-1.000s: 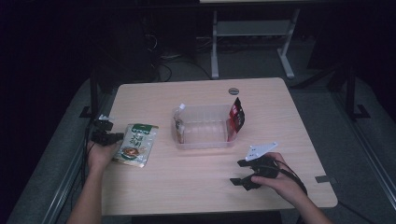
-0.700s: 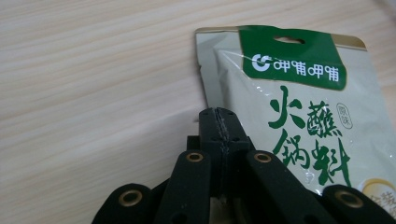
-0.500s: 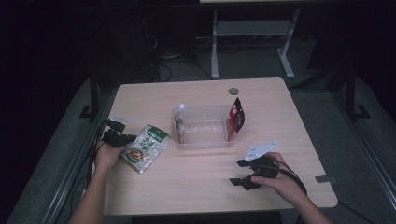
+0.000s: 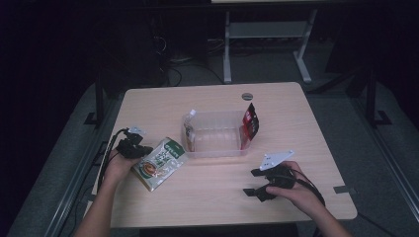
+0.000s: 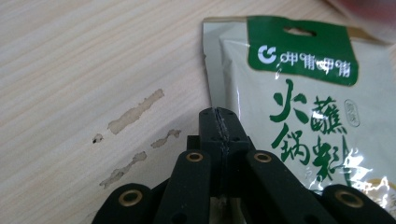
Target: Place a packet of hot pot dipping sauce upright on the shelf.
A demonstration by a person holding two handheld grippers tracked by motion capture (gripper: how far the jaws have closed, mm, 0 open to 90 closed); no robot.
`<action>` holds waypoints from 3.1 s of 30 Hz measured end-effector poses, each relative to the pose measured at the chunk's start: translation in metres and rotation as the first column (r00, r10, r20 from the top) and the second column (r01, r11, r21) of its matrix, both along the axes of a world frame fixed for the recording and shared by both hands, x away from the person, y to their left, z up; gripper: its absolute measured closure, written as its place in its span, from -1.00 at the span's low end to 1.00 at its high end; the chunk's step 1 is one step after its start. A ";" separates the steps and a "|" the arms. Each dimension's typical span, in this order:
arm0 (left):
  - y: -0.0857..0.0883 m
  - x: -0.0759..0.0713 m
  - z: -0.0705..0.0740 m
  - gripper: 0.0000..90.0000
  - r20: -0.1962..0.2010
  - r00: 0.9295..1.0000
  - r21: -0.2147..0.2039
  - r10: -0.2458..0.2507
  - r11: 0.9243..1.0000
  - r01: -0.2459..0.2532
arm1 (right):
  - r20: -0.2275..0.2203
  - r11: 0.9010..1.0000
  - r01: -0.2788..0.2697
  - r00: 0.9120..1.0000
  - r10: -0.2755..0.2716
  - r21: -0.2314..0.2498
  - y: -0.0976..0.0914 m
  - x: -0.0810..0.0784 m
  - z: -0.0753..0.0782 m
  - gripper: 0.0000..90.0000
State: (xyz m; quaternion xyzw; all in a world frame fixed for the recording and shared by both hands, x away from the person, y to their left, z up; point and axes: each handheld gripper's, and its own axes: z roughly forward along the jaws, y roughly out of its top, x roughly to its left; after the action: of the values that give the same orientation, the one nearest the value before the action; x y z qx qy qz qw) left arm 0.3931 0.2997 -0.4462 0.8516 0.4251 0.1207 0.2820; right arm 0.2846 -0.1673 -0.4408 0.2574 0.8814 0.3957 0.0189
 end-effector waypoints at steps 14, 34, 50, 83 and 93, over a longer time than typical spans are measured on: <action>0.005 0.000 0.007 0.63 -0.003 1.000 -0.113 -0.021 0.993 0.021 | -0.001 1.000 0.003 1.000 -0.003 -0.006 -0.001 0.000 0.000 -0.47; 0.014 -0.013 0.004 1.00 -0.075 0.992 -0.127 -0.097 0.988 0.087 | -0.003 1.000 0.008 1.000 -0.008 -0.004 -0.003 -0.001 0.000 -0.47; 0.008 -0.045 0.005 1.00 -0.102 0.972 -0.170 -0.210 0.967 0.191 | 0.000 1.000 0.002 1.000 -0.002 -0.004 0.000 -0.001 0.000 -0.47; -0.008 -0.093 0.024 1.00 -0.014 0.975 -0.173 -0.222 0.961 0.216 | 0.002 1.000 0.013 1.000 -0.013 -0.003 -0.003 -0.002 0.000 -0.47; 0.000 -0.106 0.003 1.00 -0.089 0.974 -0.131 -0.207 0.972 0.194 | 0.001 1.000 0.015 1.000 -0.015 -0.006 -0.002 -0.002 0.001 -0.47</action>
State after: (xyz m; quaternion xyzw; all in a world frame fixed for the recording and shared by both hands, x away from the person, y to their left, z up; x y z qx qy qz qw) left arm 0.2869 0.2997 -0.4436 0.8766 0.3573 0.0218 0.3216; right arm 0.2830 -0.1688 -0.4400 0.2635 0.8807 0.3929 0.0233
